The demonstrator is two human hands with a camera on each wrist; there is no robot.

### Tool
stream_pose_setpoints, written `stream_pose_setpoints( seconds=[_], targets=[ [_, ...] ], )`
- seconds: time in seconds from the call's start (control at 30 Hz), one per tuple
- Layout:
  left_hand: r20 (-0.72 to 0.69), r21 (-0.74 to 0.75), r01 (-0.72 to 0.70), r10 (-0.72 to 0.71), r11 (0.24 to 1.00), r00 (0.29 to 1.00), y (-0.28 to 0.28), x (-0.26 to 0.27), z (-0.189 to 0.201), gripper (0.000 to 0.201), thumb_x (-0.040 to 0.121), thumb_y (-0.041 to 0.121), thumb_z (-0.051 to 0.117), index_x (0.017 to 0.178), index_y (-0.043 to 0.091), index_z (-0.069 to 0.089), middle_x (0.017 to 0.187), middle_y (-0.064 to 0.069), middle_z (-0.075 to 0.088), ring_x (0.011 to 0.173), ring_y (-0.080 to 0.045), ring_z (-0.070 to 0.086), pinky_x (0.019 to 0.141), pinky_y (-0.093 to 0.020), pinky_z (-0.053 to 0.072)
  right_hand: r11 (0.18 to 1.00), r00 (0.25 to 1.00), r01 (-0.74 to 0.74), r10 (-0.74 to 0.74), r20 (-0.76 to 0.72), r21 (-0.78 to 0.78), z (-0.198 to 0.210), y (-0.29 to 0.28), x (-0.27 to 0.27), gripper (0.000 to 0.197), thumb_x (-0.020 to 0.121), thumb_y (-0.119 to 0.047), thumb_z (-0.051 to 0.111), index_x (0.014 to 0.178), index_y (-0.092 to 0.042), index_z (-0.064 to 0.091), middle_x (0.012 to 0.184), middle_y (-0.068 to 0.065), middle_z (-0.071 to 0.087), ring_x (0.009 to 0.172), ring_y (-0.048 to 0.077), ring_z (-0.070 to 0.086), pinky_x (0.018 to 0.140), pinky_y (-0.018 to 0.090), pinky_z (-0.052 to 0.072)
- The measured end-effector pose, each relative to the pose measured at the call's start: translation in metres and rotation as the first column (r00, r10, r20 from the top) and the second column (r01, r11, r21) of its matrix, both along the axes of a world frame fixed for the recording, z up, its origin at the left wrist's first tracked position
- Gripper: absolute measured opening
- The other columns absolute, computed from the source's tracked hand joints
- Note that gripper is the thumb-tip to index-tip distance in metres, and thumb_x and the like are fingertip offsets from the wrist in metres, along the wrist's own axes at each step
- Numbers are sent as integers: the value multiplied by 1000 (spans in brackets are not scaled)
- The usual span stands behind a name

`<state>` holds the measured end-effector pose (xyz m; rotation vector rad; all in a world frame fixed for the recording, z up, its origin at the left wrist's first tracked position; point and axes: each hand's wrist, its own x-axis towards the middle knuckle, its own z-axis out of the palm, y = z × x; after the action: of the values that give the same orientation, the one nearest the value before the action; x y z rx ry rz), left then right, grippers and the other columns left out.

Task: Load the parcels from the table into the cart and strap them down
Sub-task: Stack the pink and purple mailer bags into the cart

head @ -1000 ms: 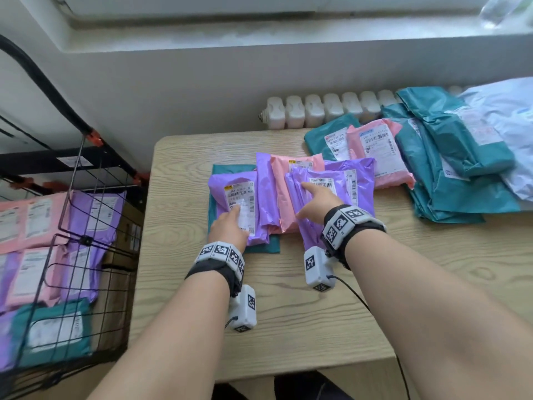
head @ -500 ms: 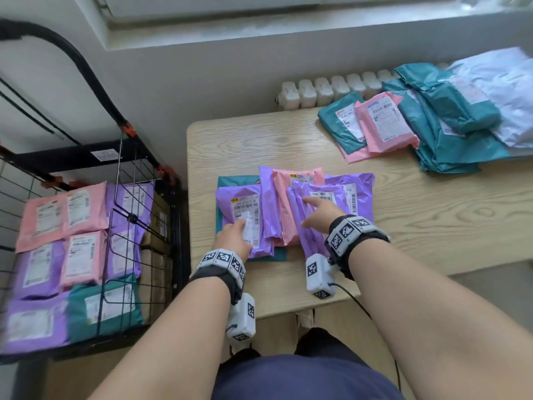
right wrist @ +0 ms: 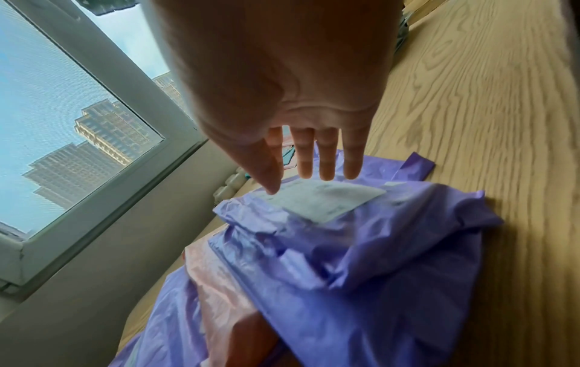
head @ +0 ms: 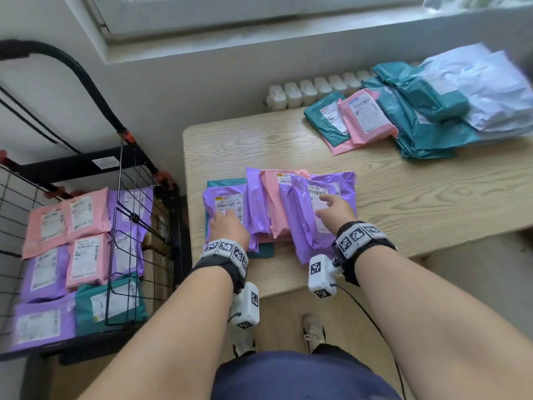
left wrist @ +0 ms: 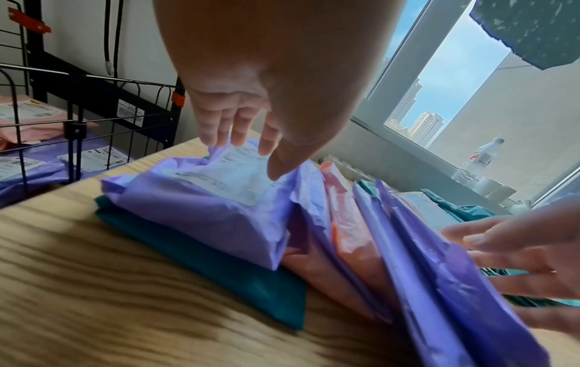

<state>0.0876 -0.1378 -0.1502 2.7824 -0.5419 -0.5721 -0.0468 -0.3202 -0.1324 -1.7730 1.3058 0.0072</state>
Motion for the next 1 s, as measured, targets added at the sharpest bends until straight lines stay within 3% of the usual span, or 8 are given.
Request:
stream_pose_setpoints(
  seconds=[0.1,0.17,0.3,0.47,0.63,0.7,0.9,1.0],
  targets=[
    [44,-71,15,-12,997,999,-20,-17,9,40,86,3,46,125,7,53,130,-15,51,124,-32,45,101,-40,39,1000,1000,20,-20,-14,15,-3,-17,-11,51,87,-4,51,135,-18,51,127,11,59,111,27,60,89,30,46],
    [36,-135,15,-11,991,999,-38,-30,15,44,88,5,44,130,10,52,133,-14,50,127,-31,42,103,-39,37,1000,999,15,-14,-37,24,-8,-29,-18,50,87,-9,55,137,-15,50,131,10,58,117,27,56,99,32,44],
    [-98,-254,-76,53,964,994,-77,-58,17,34,94,21,45,124,13,59,128,-8,58,119,-27,53,98,-36,44,998,993,-34,41,-110,58,-24,-50,-33,54,83,-13,59,136,-11,50,129,13,60,116,31,58,100,42,47],
    [-229,-254,-202,144,946,963,-108,-84,10,36,90,40,55,111,13,64,108,-4,67,104,-25,61,89,-32,48,986,975,-137,151,-164,97,-31,-65,-43,44,87,-10,57,131,-4,51,124,16,60,108,30,61,96,38,48],
    [-196,-190,-224,187,956,963,-120,-88,5,12,85,27,60,86,15,61,84,-4,62,86,-26,60,74,-29,45,972,961,-207,222,-162,109,-36,-81,-47,42,88,-10,59,129,-3,54,125,16,61,111,30,60,97,35,47],
    [-221,-211,-250,203,945,954,-122,-88,4,7,83,18,59,77,15,57,78,-4,59,81,-27,59,75,-31,48,968,954,-232,246,-172,100,-34,-85,-48,39,89,-11,58,128,-4,55,122,14,62,110,29,60,94,32,46],
    [-343,-369,-356,230,858,910,-131,-89,14,7,86,12,58,84,14,53,85,-3,56,81,-20,52,76,-28,42,967,956,-253,256,-144,38,-22,-94,-48,32,89,-10,55,120,-4,61,113,14,66,105,31,62,92,37,49],
    [-404,-429,-423,249,798,880,-128,-83,26,9,89,14,57,85,14,50,81,-2,52,81,-18,48,69,-26,38,967,962,-253,250,-109,-10,-13,-92,-42,26,87,-11,52,105,-2,67,89,15,66,82,29,61,79,35,49]
  ],
)
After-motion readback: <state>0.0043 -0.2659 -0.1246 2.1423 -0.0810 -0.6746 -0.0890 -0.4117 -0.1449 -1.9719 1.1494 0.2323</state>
